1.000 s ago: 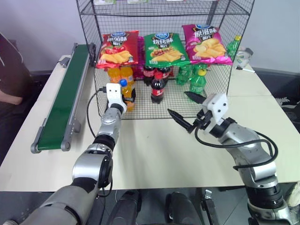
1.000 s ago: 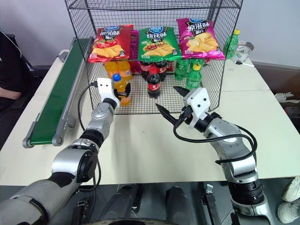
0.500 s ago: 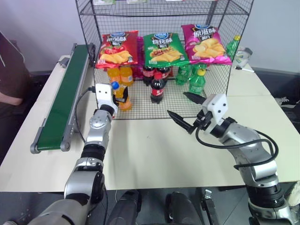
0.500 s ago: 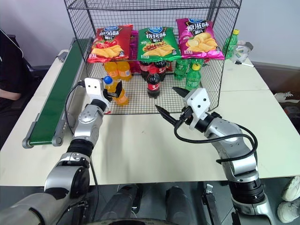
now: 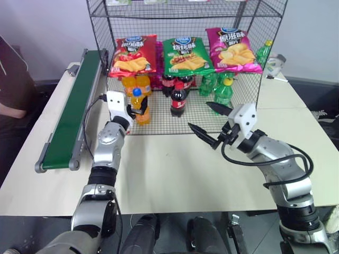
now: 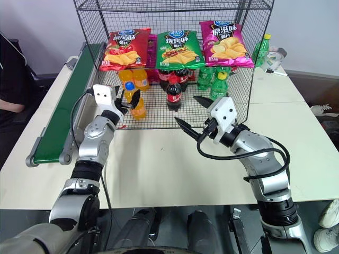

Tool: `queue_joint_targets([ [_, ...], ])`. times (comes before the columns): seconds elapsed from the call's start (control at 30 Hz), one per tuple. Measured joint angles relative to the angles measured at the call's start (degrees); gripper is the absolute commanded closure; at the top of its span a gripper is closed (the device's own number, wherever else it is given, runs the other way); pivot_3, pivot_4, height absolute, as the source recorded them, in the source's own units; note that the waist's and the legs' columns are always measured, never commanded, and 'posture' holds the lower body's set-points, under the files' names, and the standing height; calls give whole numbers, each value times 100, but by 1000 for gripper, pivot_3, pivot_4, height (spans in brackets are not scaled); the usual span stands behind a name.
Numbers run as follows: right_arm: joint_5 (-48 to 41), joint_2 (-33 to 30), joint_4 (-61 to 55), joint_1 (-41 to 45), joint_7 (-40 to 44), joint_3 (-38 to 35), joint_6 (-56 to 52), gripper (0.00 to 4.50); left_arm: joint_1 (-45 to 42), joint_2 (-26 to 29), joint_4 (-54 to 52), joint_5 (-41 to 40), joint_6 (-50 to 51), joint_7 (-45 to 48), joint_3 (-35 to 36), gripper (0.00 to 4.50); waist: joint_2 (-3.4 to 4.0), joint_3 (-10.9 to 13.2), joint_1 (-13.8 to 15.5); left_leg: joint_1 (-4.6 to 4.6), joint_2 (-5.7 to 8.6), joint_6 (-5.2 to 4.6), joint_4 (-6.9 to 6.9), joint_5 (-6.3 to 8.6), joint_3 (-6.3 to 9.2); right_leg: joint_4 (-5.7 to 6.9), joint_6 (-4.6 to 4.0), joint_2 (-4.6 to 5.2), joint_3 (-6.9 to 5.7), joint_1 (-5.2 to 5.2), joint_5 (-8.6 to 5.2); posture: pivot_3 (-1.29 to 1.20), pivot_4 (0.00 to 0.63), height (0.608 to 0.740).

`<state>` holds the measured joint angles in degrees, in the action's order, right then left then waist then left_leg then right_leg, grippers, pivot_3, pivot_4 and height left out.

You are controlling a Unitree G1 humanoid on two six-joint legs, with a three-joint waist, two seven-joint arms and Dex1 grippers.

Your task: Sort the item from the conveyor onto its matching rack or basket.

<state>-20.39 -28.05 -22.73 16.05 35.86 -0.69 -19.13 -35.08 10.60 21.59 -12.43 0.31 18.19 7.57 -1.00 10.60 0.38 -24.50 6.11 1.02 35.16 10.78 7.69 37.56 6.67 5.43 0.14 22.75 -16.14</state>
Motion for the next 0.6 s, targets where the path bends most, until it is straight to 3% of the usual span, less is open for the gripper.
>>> queue_joint_targets([
  [0.1, -34, -104, -10, -71, 28, -91, -20, 0, 414, 324, -918, -351, 713, 401, 0, 41, 3, -2, -33, 1, -2, 0, -2, 0, 0, 0, -1, -1, 3, 1, 0, 0, 150, 740],
  [0.33, -325, -777, 55, -564, 543, -749, -68, 0, 1725, 1657, -2629, -923, 1968, 1411, 60, 41, 6, -3, -43, 3, -3, -1, -5, 2, 0, -2, -4, 10, 6, -2, -2, 0, 150, 740],
  [0.6, -543, -1196, 252, -934, 1038, -1181, -98, 0, 2640, 2205, -3421, -1204, 2409, 1573, 575, 41, 8, -3, 30, 4, -6, -3, -5, 3, -2, -5, -12, 15, 14, -3, -6, 0, 150, 740],
])
